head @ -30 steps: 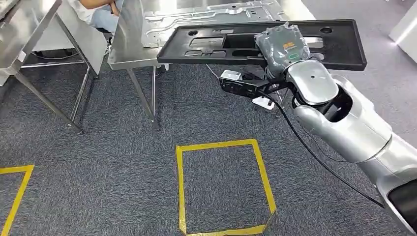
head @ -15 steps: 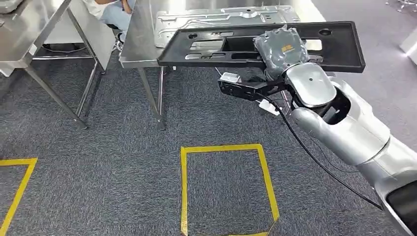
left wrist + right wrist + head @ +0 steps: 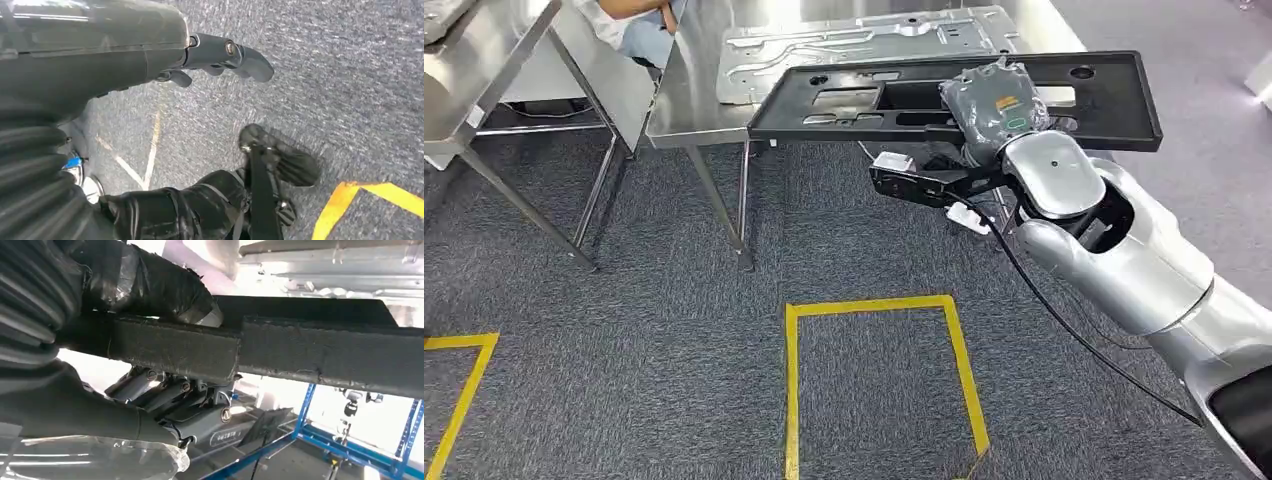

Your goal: Take the parts from the cabinet and place them on the table.

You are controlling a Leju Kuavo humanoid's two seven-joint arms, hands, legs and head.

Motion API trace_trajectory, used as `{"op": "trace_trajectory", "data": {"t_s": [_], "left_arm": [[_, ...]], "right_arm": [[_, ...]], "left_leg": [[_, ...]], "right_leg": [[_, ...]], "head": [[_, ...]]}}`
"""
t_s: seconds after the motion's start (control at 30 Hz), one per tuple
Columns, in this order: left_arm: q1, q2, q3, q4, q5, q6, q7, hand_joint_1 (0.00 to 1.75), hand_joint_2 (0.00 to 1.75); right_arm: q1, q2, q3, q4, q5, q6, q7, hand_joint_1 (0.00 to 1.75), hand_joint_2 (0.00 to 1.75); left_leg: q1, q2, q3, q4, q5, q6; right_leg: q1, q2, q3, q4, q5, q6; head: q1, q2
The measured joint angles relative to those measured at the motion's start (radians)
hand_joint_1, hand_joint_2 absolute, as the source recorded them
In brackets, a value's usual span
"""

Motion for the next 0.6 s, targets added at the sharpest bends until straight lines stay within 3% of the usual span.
{"op": "trace_trajectory", "data": {"t_s": [0.03,0.07,0.1,0.2,0.23,0.27,0.3,0.37,0.4,0.43,0.47,0.53,0.57,0.6], "left_arm": [[0.000,0.001,0.000,0.000,0.000,0.000,0.000,0.00,1.75],[0.000,0.007,0.000,0.000,0.000,-0.002,0.002,0.00,1.75],[-0.001,0.006,0.000,0.000,0.000,-0.003,0.005,0.00,1.75],[-0.007,0.010,-0.001,0.000,-0.006,-0.007,0.011,0.00,1.75],[-0.008,0.011,-0.002,0.000,-0.006,-0.010,0.011,0.00,1.75],[-0.005,0.010,-0.002,0.000,-0.007,-0.012,0.011,0.00,1.75],[-0.006,0.010,-0.002,0.000,-0.007,-0.013,0.011,0.00,1.75],[-0.009,0.011,-0.002,0.000,-0.007,-0.019,0.009,0.00,1.75],[-0.010,0.011,-0.002,0.000,-0.007,-0.021,0.008,0.00,1.75],[-0.009,0.011,-0.004,0.000,-0.007,-0.021,0.008,0.00,1.75],[-0.009,0.011,-0.005,0.000,-0.007,-0.023,0.008,0.00,1.75],[-0.008,0.010,-0.005,0.000,-0.007,-0.023,0.008,0.00,1.75],[-0.008,0.010,-0.005,0.000,-0.007,-0.023,0.008,0.00,1.75],[-0.009,0.014,-0.006,0.000,-0.007,-0.023,0.008,0.00,1.75]], "right_arm": [[-0.002,0.003,0.000,0.000,0.005,-0.003,-0.001,1.75,1.75],[-0.003,0.008,0.000,0.003,0.012,-0.007,-0.002,1.75,1.75],[-0.007,0.016,0.000,0.008,0.019,-0.013,-0.004,1.75,1.75],[-0.010,0.046,0.000,0.029,0.040,-0.036,-0.010,1.75,1.75],[-0.012,0.058,0.000,0.035,0.047,-0.046,-0.014,1.75,1.75],[-0.015,0.062,0.000,0.045,0.054,-0.057,-0.016,1.75,1.75],[-0.023,0.073,0.000,0.052,0.060,-0.066,-0.019,1.75,1.75],[-0.032,0.094,0.001,0.069,0.065,-0.081,-0.027,1.75,1.75],[-0.031,0.103,0.003,0.079,0.065,-0.082,-0.031,1.75,1.75],[-0.030,0.111,0.006,0.089,0.066,-0.081,-0.032,1.75,1.75],[-0.030,0.117,0.007,0.095,0.067,-0.082,-0.033,1.75,1.75],[-0.036,0.126,0.007,0.103,0.069,-0.082,-0.034,1.75,1.75],[-0.039,0.131,0.007,0.109,0.070,-0.082,-0.034,1.75,1.75],[-0.044,0.137,0.008,0.113,0.071,-0.084,-0.035,1.75,1.75]], "left_leg": [[-0.005,0.001,0.043,-0.093,0.047,0.011],[-0.013,0.006,0.067,-0.144,0.045,0.024],[-0.017,0.006,0.078,-0.166,0.041,0.025],[-0.022,0.003,0.081,-0.173,0.041,0.031],[-0.010,0.003,0.099,-0.196,0.051,0.036],[-0.008,0.003,0.111,-0.210,0.054,0.034],[-0.008,0.004,0.115,-0.214,0.055,0.039],[-0.008,0.003,0.117,-0.212,0.050,0.043],[-0.007,0.002,0.119,-0.211,0.046,0.043],[-0.006,-0.002,0.121,-0.208,0.042,0.040],[-0.004,-0.007,0.122,-0.203,0.037,0.036],[0.001,-0.012,0.125,-0.185,0.021,0.026],[0.004,-0.013,0.123,-0.173,0.010,0.019],[-0.005,-0.016,0.113,-0.158,0.003,0.009]], "right_leg": [[0.002,0.000,0.007,-0.001,-0.004,0.000],[0.002,-0.002,0.010,-0.003,-0.006,0.001],[0.007,0.000,0.008,-0.003,-0.008,0.005],[0.001,-0.002,0.013,-0.016,-0.004,0.020],[0.007,-0.003,0.019,-0.019,-0.007,0.027],[0.003,-0.005,0.011,-0.002,-0.017,0.030],[0.003,-0.004,-0.015,0.050,-0.045,0.033],[-0.001,-0.004,-0.098,0.201,-0.102,0.040],[-0.002,-0.004,-0.132,0.255,-0.112,0.043],[-0.006,-0.004,-0.148,0.267,-0.098,0.046],[-0.009,-0.005,-0.138,0.229,-0.062,0.049],[-0.015,-0.005,-0.073,0.074,0.030,0.053],[-0.016,-0.004,-0.049,0.013,0.037,0.054],[-0.011,-0.002,-0.037,0.002,0.024,0.049]], "head": [[0.000,0.000],[0.003,0.000],[0.002,0.000],[0.001,0.000],[0.003,0.000],[0.004,0.000],[0.006,0.000],[0.006,0.000],[0.005,0.000],[0.005,0.000],[0.006,0.000],[0.006,0.000],[0.005,0.000],[0.008,0.000]]}}
